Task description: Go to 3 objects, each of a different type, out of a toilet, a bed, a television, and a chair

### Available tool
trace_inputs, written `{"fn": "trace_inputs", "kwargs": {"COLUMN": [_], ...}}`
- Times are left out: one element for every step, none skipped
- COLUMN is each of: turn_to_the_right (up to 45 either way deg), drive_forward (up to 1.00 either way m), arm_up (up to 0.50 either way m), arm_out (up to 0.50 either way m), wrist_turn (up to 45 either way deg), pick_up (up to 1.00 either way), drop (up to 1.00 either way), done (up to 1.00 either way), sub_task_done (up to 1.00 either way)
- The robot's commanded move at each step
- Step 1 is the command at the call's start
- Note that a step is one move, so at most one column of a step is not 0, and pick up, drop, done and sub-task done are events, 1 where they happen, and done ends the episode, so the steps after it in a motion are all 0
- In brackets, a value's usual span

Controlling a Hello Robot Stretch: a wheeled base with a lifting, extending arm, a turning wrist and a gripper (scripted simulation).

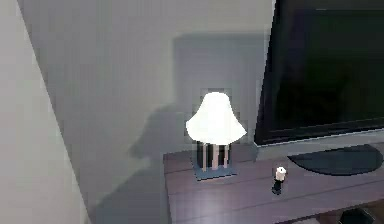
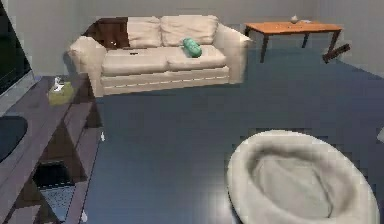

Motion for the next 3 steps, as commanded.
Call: {"fn": "trace_inputs", "kwargs": {"turn_to_the_right": [-24.0, 0.0, 45.0], "drive_forward": [0.0, 0.05, 0.0], "arm_up": [0.0, 0.0, 0.0], "arm_out": [0.0, 0.0, 0.0], "wrist_turn": [0.0, 0.0, 0.0], "pick_up": [0.0, 0.0, 0.0], "drop": [0.0, 0.0, 0.0], "done": [0.0, 0.0, 0.0], "sub_task_done": [0.0, 0.0, 0.0]}}
